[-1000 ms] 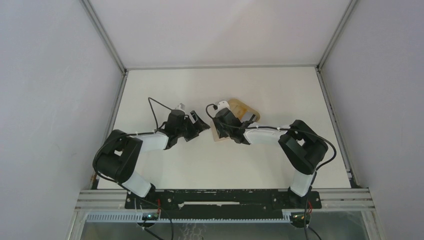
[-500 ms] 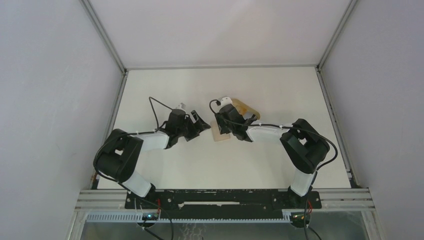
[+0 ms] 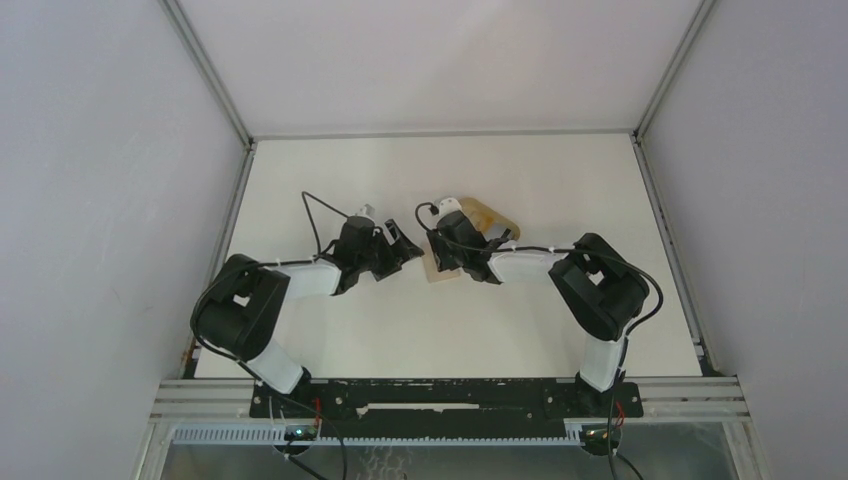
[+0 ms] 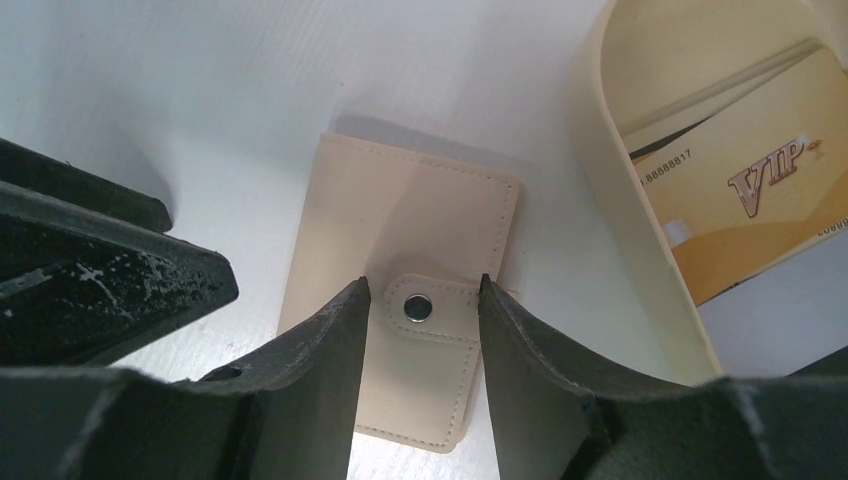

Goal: Take the credit cards out of the card holder

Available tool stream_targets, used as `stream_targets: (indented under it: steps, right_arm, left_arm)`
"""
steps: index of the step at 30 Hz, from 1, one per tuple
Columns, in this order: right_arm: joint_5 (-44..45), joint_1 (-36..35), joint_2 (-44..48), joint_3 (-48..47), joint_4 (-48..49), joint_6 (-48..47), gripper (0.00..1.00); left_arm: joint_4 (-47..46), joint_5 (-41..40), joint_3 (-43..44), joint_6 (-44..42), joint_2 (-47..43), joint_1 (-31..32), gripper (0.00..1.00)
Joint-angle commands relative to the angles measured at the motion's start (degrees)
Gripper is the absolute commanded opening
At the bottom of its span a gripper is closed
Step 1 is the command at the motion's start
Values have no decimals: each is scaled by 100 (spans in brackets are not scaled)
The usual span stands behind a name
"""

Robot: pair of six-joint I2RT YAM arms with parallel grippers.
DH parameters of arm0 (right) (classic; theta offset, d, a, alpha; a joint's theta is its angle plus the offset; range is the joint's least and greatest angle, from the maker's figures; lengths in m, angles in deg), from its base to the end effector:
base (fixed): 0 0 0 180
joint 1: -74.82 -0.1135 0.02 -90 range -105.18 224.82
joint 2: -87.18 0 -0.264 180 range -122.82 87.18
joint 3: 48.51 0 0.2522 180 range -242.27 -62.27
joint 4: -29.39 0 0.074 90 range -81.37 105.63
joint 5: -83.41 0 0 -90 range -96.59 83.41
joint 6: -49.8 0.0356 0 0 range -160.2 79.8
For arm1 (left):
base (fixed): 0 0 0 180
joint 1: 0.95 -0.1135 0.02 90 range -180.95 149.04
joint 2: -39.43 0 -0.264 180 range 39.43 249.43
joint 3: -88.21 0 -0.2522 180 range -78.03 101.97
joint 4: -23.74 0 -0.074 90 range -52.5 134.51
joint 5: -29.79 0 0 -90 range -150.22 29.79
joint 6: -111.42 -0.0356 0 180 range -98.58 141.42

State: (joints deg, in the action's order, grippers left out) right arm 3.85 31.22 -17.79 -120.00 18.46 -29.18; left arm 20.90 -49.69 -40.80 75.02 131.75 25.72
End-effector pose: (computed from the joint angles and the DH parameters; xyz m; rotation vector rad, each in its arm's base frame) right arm 0.2770 0.2549 0.1531 -0.5708 2.2741 0.2616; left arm 0.2700 -0.1429 0.1429 -0.4566 2.3664 -0.9182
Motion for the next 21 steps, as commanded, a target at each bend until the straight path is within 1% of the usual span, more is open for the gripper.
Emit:
stream_targets:
  steps: [1, 2, 4, 6, 8, 11, 14, 18, 21]
  right_arm:
    - [29, -18, -184, 21, 182, 20, 53]
    - [29, -22, -215, 23, 183, 26, 52]
    - [11, -18, -262, 22, 176, 35, 46]
    - [-14, -19, -308, 17, 166, 49, 37]
    - [-24, -18, -345, 21, 142, 65, 26]
    - [-64, -2, -383, 21, 117, 97, 11]
    - [-154, 16, -372, 23, 121, 106, 1]
    - [-397, 97, -331, 28, 129, 168, 0]
    - [-825, 221, -109, 167, 320, 321, 0]
  left_arm:
    - [-37, 23, 229, 19, 92, 48, 84]
    - [-40, 27, 231, 9, 98, 48, 83]
    - [-39, 26, 232, 9, 110, 48, 83]
    - [-44, 27, 232, 10, 133, 48, 83]
    - [-43, 22, 225, 10, 142, 47, 83]
    - [-69, 32, 209, 5, 171, 44, 83]
    - [-108, 48, 204, 25, 227, 44, 83]
    - [-160, 80, 214, 40, 287, 56, 83]
    - [-200, 88, 214, 58, 335, 57, 83]
